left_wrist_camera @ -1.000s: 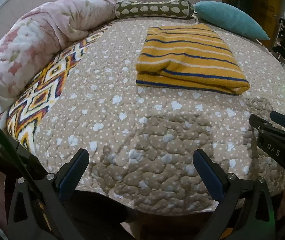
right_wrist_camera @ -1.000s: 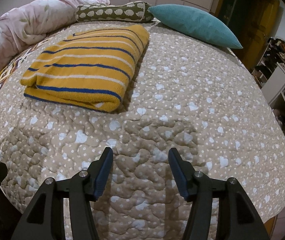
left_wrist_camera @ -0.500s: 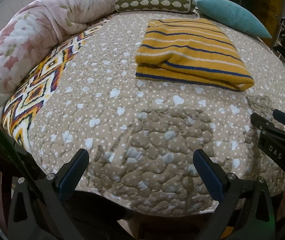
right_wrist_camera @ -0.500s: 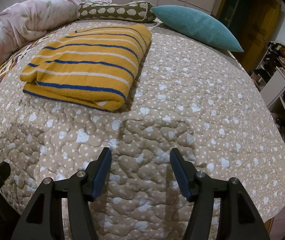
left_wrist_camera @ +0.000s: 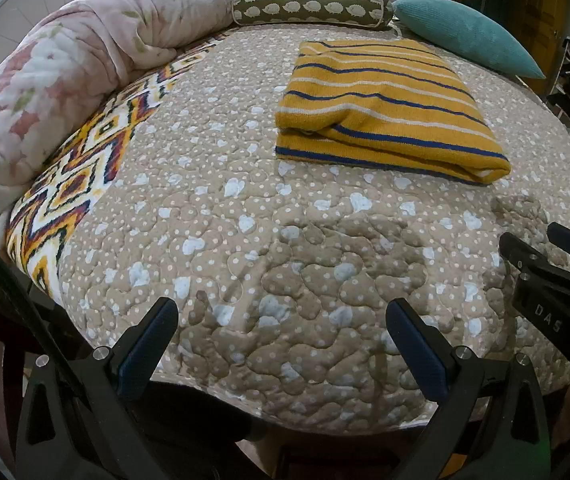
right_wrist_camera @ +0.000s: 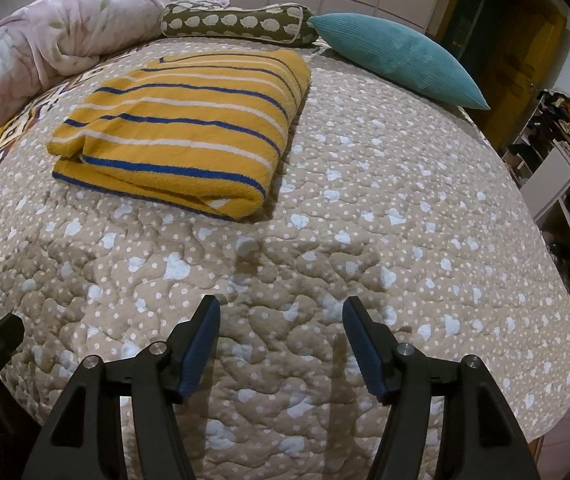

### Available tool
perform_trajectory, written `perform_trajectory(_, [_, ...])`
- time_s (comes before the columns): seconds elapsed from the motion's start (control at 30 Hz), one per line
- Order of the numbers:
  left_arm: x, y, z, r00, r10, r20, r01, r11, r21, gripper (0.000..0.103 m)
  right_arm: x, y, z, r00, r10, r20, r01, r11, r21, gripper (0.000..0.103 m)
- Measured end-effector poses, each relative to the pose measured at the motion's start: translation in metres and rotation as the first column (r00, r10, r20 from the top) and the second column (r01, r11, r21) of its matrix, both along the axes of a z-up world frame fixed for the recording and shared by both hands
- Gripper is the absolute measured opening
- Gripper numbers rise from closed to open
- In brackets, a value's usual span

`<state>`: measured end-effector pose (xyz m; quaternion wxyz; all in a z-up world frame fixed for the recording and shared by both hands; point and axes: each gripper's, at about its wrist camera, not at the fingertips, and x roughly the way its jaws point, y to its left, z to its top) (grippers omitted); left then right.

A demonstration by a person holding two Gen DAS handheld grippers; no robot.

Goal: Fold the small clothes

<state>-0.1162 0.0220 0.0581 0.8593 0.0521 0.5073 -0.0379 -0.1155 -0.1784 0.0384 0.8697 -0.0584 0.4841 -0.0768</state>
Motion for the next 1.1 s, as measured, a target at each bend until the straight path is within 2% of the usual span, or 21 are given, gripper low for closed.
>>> perform_trajectory(1.1, [0.0003, 0.0041, -0.0070, 1.000, 0.003, -0.023, -0.003, 1.000, -0.016, 0.103, -0.0010, 0.0063, -0.0019, 1.000, 0.008, -0.007, -0.008, 1.000, -0.019, 0.072])
